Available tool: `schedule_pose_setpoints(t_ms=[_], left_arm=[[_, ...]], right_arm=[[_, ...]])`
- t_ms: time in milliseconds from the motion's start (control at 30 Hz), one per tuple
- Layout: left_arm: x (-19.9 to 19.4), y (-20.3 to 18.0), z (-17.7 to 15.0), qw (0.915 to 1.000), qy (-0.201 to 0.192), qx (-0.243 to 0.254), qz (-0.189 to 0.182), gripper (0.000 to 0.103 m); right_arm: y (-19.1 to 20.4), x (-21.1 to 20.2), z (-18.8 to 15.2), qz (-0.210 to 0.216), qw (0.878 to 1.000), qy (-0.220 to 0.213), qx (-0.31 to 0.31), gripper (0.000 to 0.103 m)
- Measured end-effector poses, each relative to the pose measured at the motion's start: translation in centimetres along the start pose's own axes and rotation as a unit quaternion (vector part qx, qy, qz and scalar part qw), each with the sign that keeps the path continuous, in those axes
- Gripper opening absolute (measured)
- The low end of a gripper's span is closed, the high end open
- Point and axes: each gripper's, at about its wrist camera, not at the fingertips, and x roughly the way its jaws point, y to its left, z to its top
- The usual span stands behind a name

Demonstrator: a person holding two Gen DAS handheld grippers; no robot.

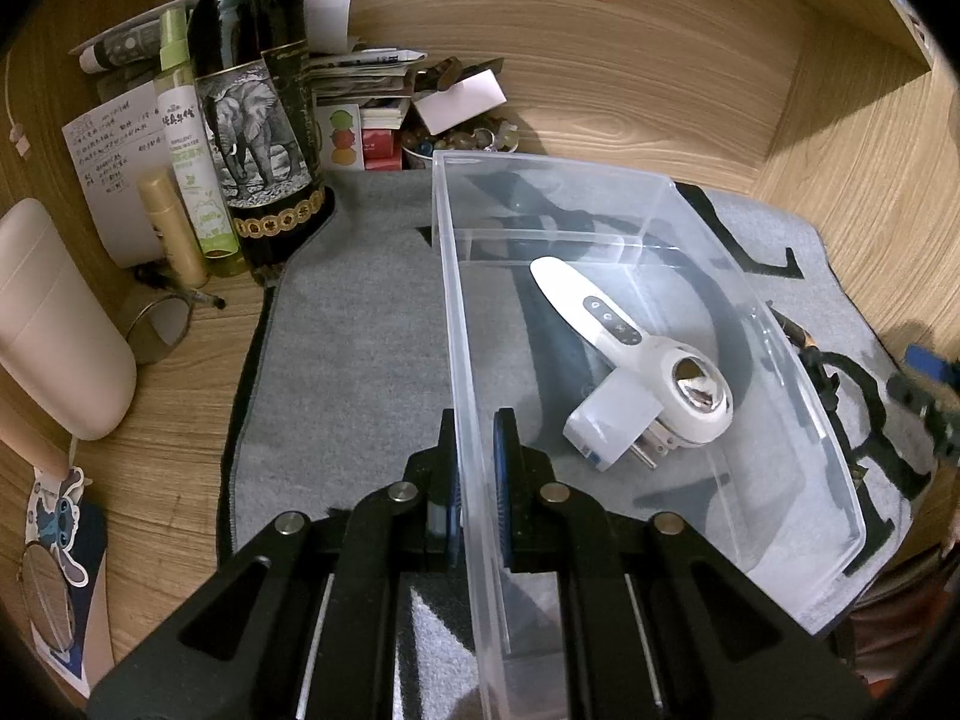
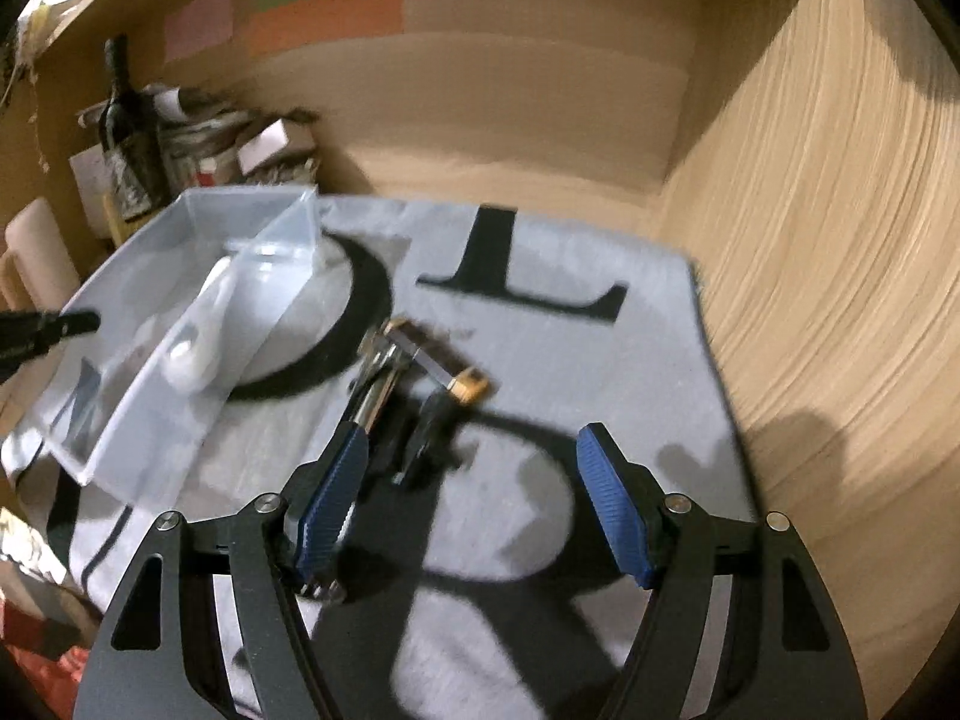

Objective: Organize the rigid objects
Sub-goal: 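Move the right gripper to the black round cap and grasp it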

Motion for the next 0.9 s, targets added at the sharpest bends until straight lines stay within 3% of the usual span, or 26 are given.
schedule_pose_setpoints(t_ms=[433,533,567,600,900], left_arm=[[0.0,0.0,0.0,1.0000,-0.002,0.001,-0.002,0.009],[0.0,0.0,0.1,1.0000,-0.004,0.001,-0.003,0.009],[-0.1,0.0,0.0,1.0000,-0.004,0.002,-0.004,0.009],[-0.1,0.0,0.0,1.0000,-0.005,0.002,-0.004,0.009],[-0.1,0.1,-0.1,0.9999,-0.008,-0.002,-0.009,0.009]], right_arm=[[3.6,1.7,-3.8,0.061,0.997,0.052,0.001,0.068],[3.8,2.4,-4.5,0.066,0.996,0.066,0.003,0.045],[3.8,2.5,-4.6,0.066,0.995,0.069,0.001,0.033],[3.7,2.5,-4.6,0.064,0.996,0.069,0.001,0.030],[3.3,1.1,-2.9,0.047,0.998,0.028,-0.006,0.030]])
